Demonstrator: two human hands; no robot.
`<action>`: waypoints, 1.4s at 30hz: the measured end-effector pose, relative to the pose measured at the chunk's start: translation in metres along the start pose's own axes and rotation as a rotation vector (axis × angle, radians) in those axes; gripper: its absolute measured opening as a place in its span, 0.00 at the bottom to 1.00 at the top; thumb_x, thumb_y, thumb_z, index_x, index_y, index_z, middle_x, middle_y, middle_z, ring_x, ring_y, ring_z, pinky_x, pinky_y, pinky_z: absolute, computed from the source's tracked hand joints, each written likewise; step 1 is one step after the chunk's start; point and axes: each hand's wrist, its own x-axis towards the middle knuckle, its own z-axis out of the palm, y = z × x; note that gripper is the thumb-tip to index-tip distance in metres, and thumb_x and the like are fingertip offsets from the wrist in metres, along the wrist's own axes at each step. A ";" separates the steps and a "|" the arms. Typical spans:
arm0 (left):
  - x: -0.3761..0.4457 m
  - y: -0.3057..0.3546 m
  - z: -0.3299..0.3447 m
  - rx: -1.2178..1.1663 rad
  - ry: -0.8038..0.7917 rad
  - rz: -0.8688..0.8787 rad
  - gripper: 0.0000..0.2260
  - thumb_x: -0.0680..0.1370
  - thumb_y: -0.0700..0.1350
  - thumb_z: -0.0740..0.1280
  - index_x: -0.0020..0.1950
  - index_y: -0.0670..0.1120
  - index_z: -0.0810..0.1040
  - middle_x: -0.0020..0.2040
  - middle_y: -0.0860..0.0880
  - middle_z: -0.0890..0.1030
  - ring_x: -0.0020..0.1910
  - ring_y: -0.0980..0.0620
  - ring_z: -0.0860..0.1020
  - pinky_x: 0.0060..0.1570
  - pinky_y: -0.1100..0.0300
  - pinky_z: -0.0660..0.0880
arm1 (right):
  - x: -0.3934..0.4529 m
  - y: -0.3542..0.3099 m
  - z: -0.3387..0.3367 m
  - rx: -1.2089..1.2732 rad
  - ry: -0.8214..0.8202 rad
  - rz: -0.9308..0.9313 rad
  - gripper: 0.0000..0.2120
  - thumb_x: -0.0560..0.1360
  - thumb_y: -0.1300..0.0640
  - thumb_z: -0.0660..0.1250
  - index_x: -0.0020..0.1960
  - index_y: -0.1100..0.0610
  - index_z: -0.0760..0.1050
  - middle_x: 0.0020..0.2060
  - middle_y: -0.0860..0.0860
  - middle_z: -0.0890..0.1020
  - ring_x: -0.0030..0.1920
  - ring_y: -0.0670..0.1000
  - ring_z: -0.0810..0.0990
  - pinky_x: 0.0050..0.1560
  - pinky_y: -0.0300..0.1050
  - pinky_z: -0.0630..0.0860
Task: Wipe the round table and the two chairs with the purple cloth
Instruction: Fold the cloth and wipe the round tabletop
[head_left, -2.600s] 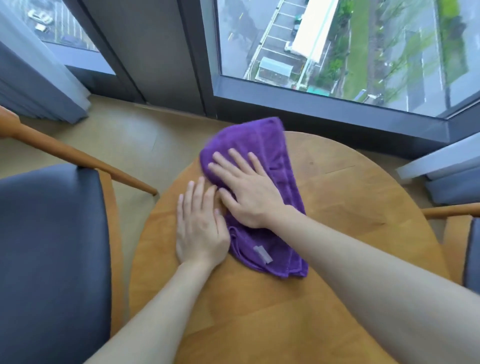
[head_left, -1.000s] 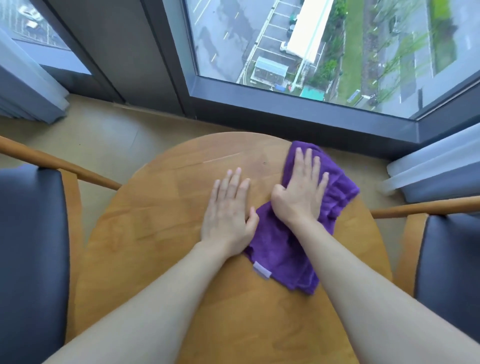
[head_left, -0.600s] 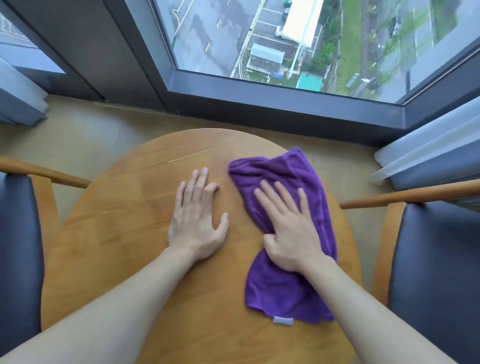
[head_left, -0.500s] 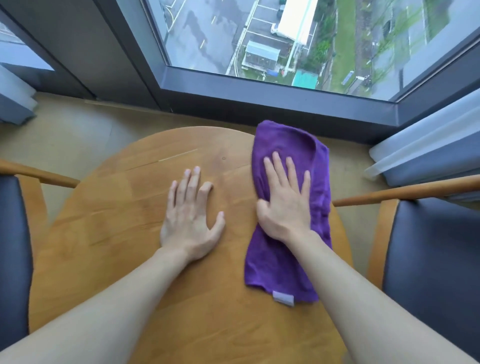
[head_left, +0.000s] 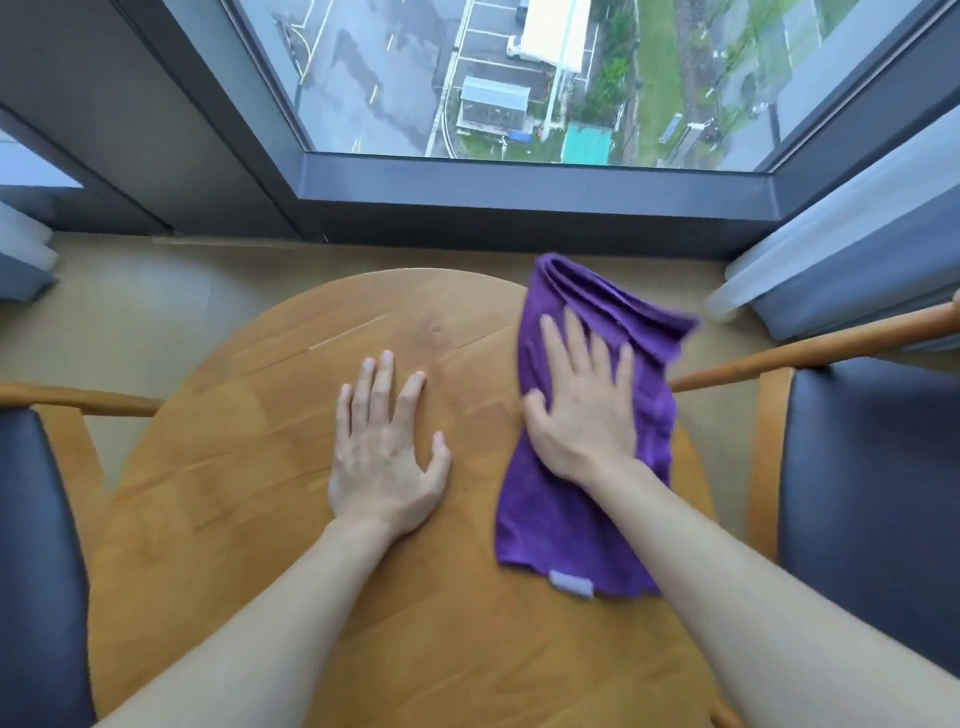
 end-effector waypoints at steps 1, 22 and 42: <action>0.001 0.000 0.001 -0.003 0.016 0.001 0.30 0.76 0.58 0.57 0.78 0.52 0.61 0.84 0.45 0.54 0.83 0.46 0.48 0.81 0.44 0.48 | 0.015 -0.021 0.003 -0.003 0.012 -0.048 0.40 0.74 0.44 0.53 0.84 0.48 0.46 0.84 0.49 0.49 0.83 0.54 0.47 0.80 0.60 0.41; -0.002 0.003 -0.004 -0.028 -0.033 -0.028 0.29 0.77 0.57 0.56 0.77 0.53 0.59 0.84 0.46 0.52 0.83 0.47 0.46 0.81 0.44 0.44 | -0.099 0.022 0.023 -0.071 -0.111 -0.405 0.40 0.73 0.48 0.58 0.84 0.48 0.50 0.80 0.46 0.62 0.77 0.54 0.63 0.78 0.60 0.54; -0.037 0.100 0.023 -0.039 -0.079 0.205 0.31 0.77 0.54 0.56 0.81 0.50 0.61 0.84 0.49 0.53 0.83 0.47 0.49 0.80 0.43 0.47 | -0.168 0.093 0.015 -0.149 -0.051 -0.198 0.34 0.71 0.44 0.63 0.76 0.48 0.69 0.41 0.54 0.83 0.46 0.59 0.80 0.58 0.56 0.69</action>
